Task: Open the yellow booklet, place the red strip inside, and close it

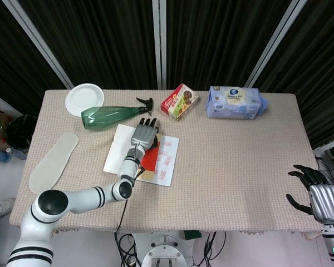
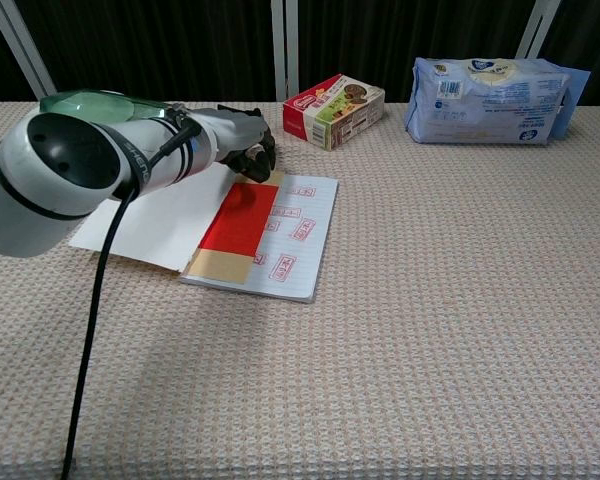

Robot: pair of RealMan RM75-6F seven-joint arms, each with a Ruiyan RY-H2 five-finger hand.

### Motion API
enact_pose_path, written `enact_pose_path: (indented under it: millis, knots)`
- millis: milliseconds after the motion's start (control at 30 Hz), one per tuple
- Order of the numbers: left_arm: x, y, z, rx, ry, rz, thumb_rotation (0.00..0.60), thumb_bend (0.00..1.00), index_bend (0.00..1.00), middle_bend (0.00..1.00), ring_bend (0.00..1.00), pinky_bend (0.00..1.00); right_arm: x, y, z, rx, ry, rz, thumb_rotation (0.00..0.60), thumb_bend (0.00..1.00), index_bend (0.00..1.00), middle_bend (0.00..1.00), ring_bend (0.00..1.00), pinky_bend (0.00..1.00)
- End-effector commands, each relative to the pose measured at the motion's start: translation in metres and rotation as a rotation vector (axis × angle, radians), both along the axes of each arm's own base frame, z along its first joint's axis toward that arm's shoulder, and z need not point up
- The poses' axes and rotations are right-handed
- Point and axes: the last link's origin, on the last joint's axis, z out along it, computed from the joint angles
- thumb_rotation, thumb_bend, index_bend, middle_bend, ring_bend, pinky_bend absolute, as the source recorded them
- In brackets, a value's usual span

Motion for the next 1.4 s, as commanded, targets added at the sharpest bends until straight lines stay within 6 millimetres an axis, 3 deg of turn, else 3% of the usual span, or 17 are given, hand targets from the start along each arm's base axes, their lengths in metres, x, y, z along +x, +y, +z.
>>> enact_pose_path:
  millis: [33, 600, 767, 833, 933, 1000, 1200, 1400]
  knots:
    - [-0.002, -0.002, 0.003, 0.004, 0.012, 0.003, 0.299, 0.74, 0.27, 0.00, 0.00, 0.04, 0.000, 0.000, 0.000, 0.000, -0.001, 0.001, 0.600, 0.21, 0.32, 0.17, 0.18, 0.22]
    - [-0.003, -0.013, 0.011, -0.007, -0.008, 0.019, 0.299, 0.73, 0.27, 0.00, 0.00, 0.04, 0.000, 0.002, 0.000, 0.000, -0.003, 0.012, 0.600, 0.21, 0.32, 0.17, 0.18, 0.22]
    - [-0.003, -0.024, 0.030, 0.014, -0.094, -0.019, 0.305, 0.67, 0.23, 0.00, 0.00, 0.04, 0.001, 0.001, 0.001, 0.004, -0.002, 0.023, 0.600, 0.21, 0.32, 0.17, 0.18, 0.22]
    - [-0.007, -0.033, 0.040, 0.024, -0.120, -0.046, 0.358, 0.67, 0.22, 0.00, 0.00, 0.04, 0.002, 0.000, 0.001, 0.005, -0.004, 0.031, 0.600, 0.21, 0.32, 0.17, 0.18, 0.22]
    - [-0.021, -0.054, 0.057, 0.032, -0.144, -0.101, 0.553, 0.67, 0.21, 0.00, 0.00, 0.04, 0.003, 0.000, 0.002, 0.005, -0.004, 0.043, 0.600, 0.21, 0.32, 0.17, 0.18, 0.22]
    - [-0.034, -0.070, 0.068, 0.038, -0.150, -0.135, 0.599, 0.66, 0.20, 0.00, 0.00, 0.04, 0.003, -0.001, 0.002, 0.007, -0.005, 0.047, 0.600, 0.21, 0.32, 0.17, 0.18, 0.22]
    - [-0.076, -0.112, 0.096, 0.062, -0.146, -0.172, 0.600, 0.56, 0.20, 0.00, 0.00, 0.04, 0.006, -0.001, 0.002, 0.009, -0.005, 0.071, 0.600, 0.21, 0.32, 0.17, 0.18, 0.22]
    - [-0.115, -0.151, 0.117, 0.100, -0.118, -0.164, 0.600, 0.33, 0.14, 0.00, 0.00, 0.04, 0.010, 0.000, 0.001, 0.013, -0.005, 0.095, 0.600, 0.21, 0.32, 0.17, 0.18, 0.22]
